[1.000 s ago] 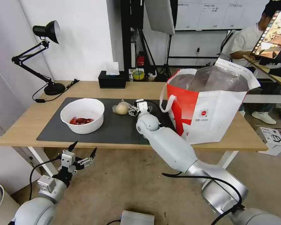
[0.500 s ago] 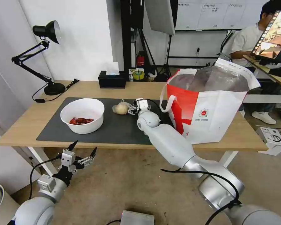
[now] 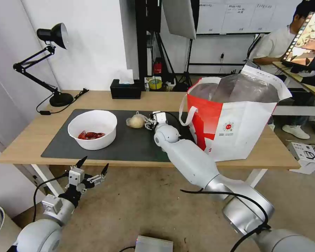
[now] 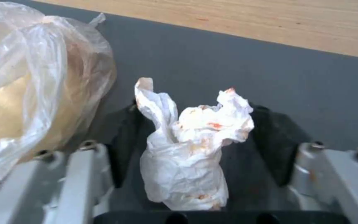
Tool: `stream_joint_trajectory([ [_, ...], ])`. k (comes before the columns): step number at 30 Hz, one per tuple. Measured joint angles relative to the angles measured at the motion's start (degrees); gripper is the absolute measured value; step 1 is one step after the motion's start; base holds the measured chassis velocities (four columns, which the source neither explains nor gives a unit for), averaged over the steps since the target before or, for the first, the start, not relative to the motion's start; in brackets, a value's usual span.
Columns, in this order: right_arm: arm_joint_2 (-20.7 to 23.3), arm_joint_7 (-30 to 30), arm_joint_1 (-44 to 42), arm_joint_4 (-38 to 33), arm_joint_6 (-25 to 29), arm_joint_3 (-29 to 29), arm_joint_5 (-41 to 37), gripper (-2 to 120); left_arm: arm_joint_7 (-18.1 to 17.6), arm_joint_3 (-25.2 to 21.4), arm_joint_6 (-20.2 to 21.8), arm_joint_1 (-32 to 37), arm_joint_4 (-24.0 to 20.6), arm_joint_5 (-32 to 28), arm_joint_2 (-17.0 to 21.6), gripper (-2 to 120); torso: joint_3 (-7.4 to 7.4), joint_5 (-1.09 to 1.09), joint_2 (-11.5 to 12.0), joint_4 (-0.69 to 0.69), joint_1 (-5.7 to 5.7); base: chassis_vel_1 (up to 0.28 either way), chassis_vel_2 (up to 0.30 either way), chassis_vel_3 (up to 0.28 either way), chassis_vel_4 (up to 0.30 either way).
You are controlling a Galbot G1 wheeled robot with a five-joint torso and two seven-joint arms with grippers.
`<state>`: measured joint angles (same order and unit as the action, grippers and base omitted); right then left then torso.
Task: Pick up the trash from the table and place it into the takeout bag.
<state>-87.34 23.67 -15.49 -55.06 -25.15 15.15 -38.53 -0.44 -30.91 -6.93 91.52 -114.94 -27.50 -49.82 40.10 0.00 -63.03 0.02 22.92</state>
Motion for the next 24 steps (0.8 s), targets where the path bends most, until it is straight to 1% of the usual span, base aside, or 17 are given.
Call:
stream_joint_trajectory([
  [1,0.07,0.04,-0.10,-0.08,0.01,0.03,0.00,57,0.00,0.09,0.00,-0.09,0.02,0.00,0.00,100,0.00,0.00,0.00,0.00,0.00,0.000,0.000,0.000,0.000],
  [2,0.07,0.04,-0.10,-0.08,0.01,0.03,0.00,57,0.00,0.09,0.00,-0.09,0.02,0.00,0.00,100,0.00,0.00,0.00,0.00,0.00,0.000,0.000,0.000,0.000],
  [4,0.15,0.10,-0.20,-0.25,0.01,0.07,-0.08,46,0.00,0.18,0.00,-0.22,0.05,-0.01,0.04,100,0.00,0.00,0.00,0.00,0.00,0.000,0.000,0.000,0.000],
  [5,0.15,0.10,-0.20,-0.25,0.01,0.07,-0.08,46,0.00,0.18,0.00,-0.22,0.05,-0.01,0.04,100,0.00,0.00,0.00,0.00,0.00,0.000,0.000,0.000,0.000],
  [6,0.18,0.15,-0.23,-0.29,0.00,0.09,-0.14,42,0.00,0.19,0.00,-0.26,0.07,-0.03,0.11,100,0.00,0.00,0.00,0.00,0.00,0.000,0.000,0.000,0.000],
  [7,0.21,0.19,-0.25,-0.30,-0.01,0.10,-0.19,35,0.00,0.19,0.00,-0.28,0.07,-0.05,0.22,100,0.00,0.00,0.00,0.00,-0.01,0.000,0.000,0.000,0.000],
  [8,0.21,0.19,-0.25,-0.30,-0.01,0.10,-0.19,35,0.00,0.19,0.00,-0.28,0.07,-0.05,0.22,100,0.00,0.00,0.00,0.00,-0.01,0.000,0.000,0.000,0.000],
  [11,0.31,0.33,-0.48,-0.64,-0.01,0.06,-0.22,21,0.00,0.13,-0.01,-0.26,0.05,-0.11,0.45,100,0.00,0.00,0.00,-0.01,0.00,0.000,0.000,0.000,0.000],
  [12,0.31,0.33,-0.48,-0.64,-0.01,0.06,-0.22,21,0.00,0.13,-0.01,-0.26,0.05,-0.11,0.45,100,0.00,0.00,0.00,-0.01,0.00,0.000,0.000,0.000,0.000],
  [14,0.62,0.52,-0.77,-1.43,-0.02,0.06,-0.36,13,0.00,0.11,-0.01,-0.25,0.04,-0.12,0.51,100,0.00,0.00,0.00,-0.02,0.00,0.000,0.000,0.000,0.000],
  [15,0.62,0.52,-0.77,-1.43,-0.02,0.06,-0.36,13,0.00,0.11,-0.01,-0.25,0.04,-0.12,0.51,100,0.00,0.00,0.00,-0.02,0.00,0.000,0.000,0.000,0.000],
  [17,1.55,1.08,-1.26,-3.63,-0.07,0.27,-0.49,1,-0.02,0.09,-0.04,-0.23,-0.02,-0.13,0.53,100,0.01,0.00,0.00,-0.04,0.00,0.000,0.000,0.000,0.000],
  [20,3.13,1.54,-1.79,-6.92,-0.03,0.75,-0.91,0,-0.05,0.03,-0.07,-0.12,-0.22,-0.14,0.53,100,0.01,0.00,0.00,-0.03,0.00,0.000,0.000,0.000,0.000],
  [22,3.13,1.54,-1.79,-6.92,-0.03,0.75,-0.91,0,-0.05,0.03,-0.07,-0.12,-0.22,-0.14,0.53,100,0.01,0.00,0.00,-0.03,0.00,0.000,0.000,0.000,0.000],
  [23,5.11,1.72,-2.59,-10.76,0.01,1.30,-1.85,0,-0.09,-0.12,-0.08,0.16,-0.37,-0.15,0.53,100,0.01,0.00,0.01,-0.02,0.00,0.000,0.000,0.000,0.000],
  [24,5.85,1.72,-2.87,-12.34,0.02,1.51,-2.32,0,-0.09,-0.17,-0.08,0.25,-0.41,-0.15,0.52,100,0.02,0.00,0.00,-0.02,0.00,0.000,0.000,0.000,0.000],
])
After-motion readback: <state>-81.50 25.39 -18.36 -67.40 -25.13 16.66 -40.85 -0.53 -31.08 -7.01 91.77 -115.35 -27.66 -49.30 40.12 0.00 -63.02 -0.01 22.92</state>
